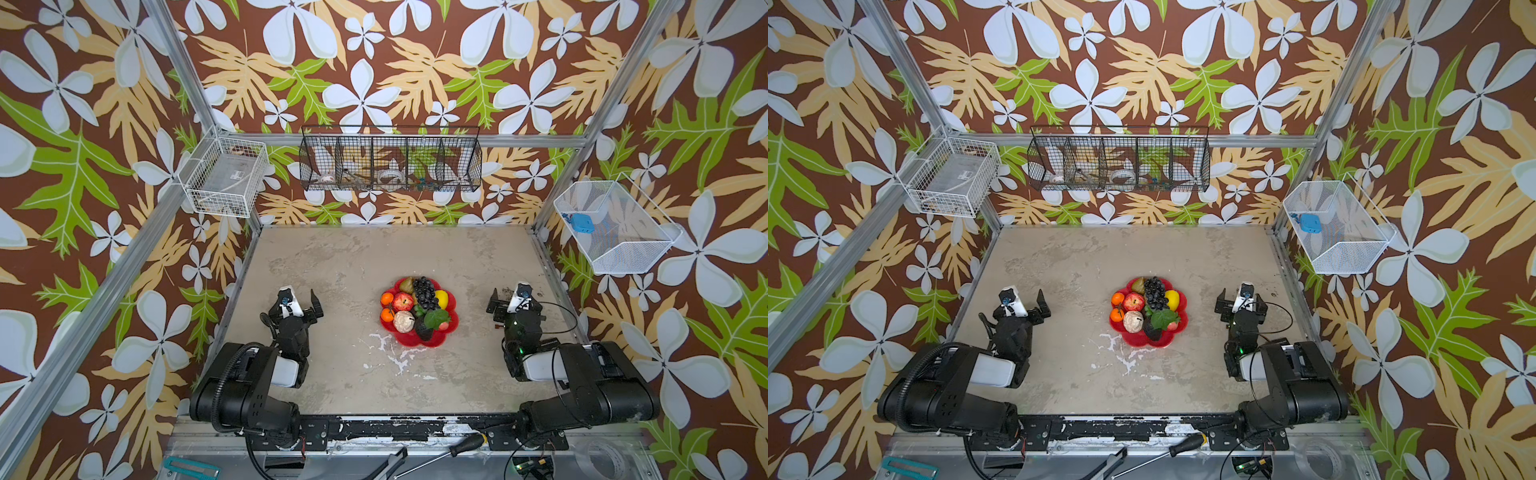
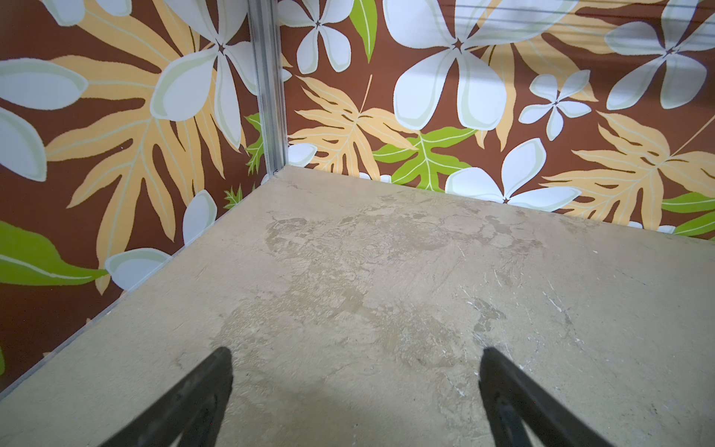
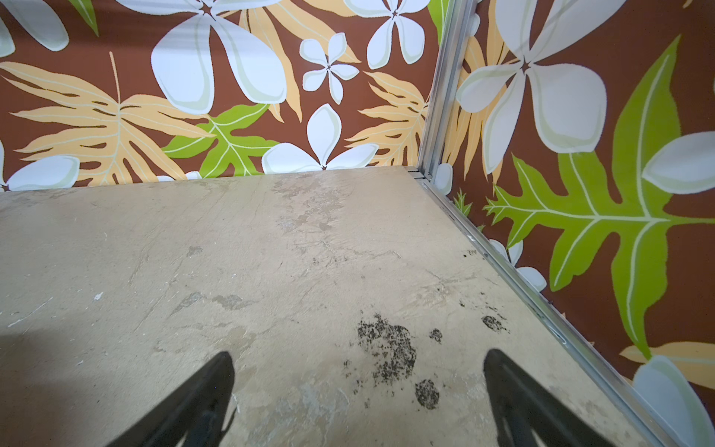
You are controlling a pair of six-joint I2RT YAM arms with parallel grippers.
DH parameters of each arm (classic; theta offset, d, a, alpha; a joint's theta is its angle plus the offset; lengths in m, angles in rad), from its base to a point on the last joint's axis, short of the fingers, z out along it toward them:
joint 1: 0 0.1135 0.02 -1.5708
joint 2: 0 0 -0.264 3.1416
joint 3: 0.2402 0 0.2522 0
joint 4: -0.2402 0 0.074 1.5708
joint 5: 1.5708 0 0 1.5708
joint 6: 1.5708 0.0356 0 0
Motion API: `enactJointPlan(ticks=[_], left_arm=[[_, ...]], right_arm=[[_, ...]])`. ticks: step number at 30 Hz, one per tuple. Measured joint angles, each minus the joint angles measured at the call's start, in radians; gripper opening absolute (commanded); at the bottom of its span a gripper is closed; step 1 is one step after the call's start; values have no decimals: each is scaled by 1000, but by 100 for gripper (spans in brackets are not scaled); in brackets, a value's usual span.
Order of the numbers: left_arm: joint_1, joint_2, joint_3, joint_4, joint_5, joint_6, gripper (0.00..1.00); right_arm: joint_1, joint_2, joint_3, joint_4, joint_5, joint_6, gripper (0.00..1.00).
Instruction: Place and organize the fake fruits in the fruit bowl
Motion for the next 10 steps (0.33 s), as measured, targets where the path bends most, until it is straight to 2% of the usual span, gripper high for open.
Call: enactJointPlan(ticks=[10], left_arm=[[0, 0, 0, 0, 0, 0, 100]], right_arm=[[0, 1, 3, -5, 0, 3, 100]])
